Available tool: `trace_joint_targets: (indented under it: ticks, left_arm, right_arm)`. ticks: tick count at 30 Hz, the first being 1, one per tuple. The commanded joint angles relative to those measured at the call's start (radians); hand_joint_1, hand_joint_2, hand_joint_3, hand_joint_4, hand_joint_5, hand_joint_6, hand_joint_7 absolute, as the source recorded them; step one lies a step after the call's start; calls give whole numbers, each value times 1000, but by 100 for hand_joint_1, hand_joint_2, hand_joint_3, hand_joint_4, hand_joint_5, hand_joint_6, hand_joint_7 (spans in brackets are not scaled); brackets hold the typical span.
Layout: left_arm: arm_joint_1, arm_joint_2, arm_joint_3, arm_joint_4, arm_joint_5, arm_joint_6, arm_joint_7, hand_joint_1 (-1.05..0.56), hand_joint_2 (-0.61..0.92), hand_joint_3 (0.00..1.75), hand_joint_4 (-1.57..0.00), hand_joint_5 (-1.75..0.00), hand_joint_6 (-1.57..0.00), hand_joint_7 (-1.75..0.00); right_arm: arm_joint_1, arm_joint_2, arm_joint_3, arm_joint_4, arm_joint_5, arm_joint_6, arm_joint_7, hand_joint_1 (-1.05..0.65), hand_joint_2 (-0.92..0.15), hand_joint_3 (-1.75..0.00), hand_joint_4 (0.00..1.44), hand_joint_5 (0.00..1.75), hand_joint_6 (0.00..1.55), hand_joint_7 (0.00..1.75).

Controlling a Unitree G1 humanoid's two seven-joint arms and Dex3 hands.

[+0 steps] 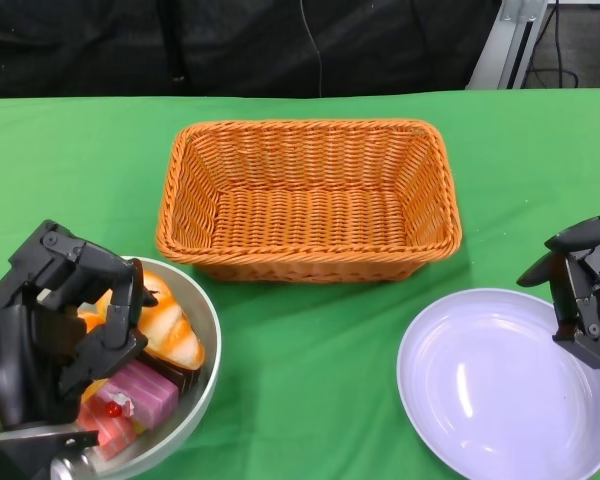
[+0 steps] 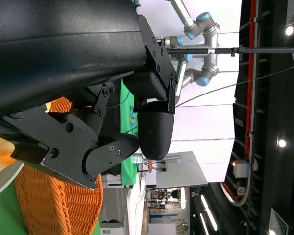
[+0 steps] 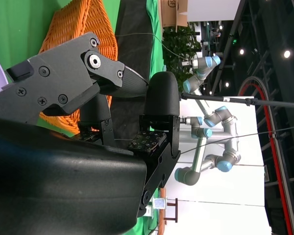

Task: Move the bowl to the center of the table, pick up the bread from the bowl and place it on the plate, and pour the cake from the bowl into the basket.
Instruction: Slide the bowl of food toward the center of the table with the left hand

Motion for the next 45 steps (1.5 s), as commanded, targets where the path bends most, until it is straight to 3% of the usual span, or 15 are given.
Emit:
trace_joint_targets:
  ticks: [1,15,17,19,21,22,24,27,36,40,45]
  left_arm:
    - [-3,12,6,7,-7,-9,-6,-9,62,90,-76,-172,-76,-141]
    - [-11,14,13,18,-2,-5,5,-10,63,90,-75,-170,-76,-140]
    - [-14,13,19,22,0,-4,11,-9,66,87,-78,-165,-77,-137]
    - [-20,12,30,26,13,-7,29,-10,77,68,-80,-154,-81,-124]
    - [-25,13,39,24,24,-5,45,-24,87,33,-84,-113,-93,-74]
    - [-25,18,40,9,30,12,52,-28,90,25,-87,-100,-98,-58]
    - [-21,40,40,-25,41,53,54,-45,92,15,-90,-42,-97,-17]
    - [-11,81,46,-75,50,113,43,-59,92,22,-81,-9,-82,-2]
    - [0,184,52,-120,41,191,-16,-89,92,34,-61,0,-53,0]
    - [-4,236,63,-113,27,234,-54,-88,92,52,-47,0,-41,0]
    - [-20,255,88,-77,42,281,-30,-93,92,64,-41,0,-37,0]
  right_arm:
    - [3,-13,-12,-3,-1,2,-6,-11,-68,-88,75,164,70,125]
    - [-3,-8,-11,10,-5,-15,-7,-10,-68,-90,76,163,70,127]
    - [-4,-6,-10,13,-5,-17,-8,-10,-68,-91,77,162,70,127]
    - [-2,-10,-9,9,-2,-7,-5,-11,-68,-91,76,162,70,127]
    - [0,-10,-8,7,-2,-5,-5,-11,-68,-90,76,162,70,126]
    - [0,-10,-8,7,-2,-5,-6,-11,-68,-90,76,162,70,126]
    - [-1,-11,-8,10,1,-7,0,-11,-68,-90,75,162,70,125]
    - [-5,-6,-11,22,2,-24,4,-9,-68,-89,75,162,70,125]
    - [-5,-12,-11,22,-4,-13,0,-13,-67,-90,76,163,70,126]
    - [-7,-13,-12,24,0,-11,3,-12,-67,-90,75,163,69,127]
    - [-8,-21,-13,28,7,-8,15,-13,-66,-90,75,164,69,127]
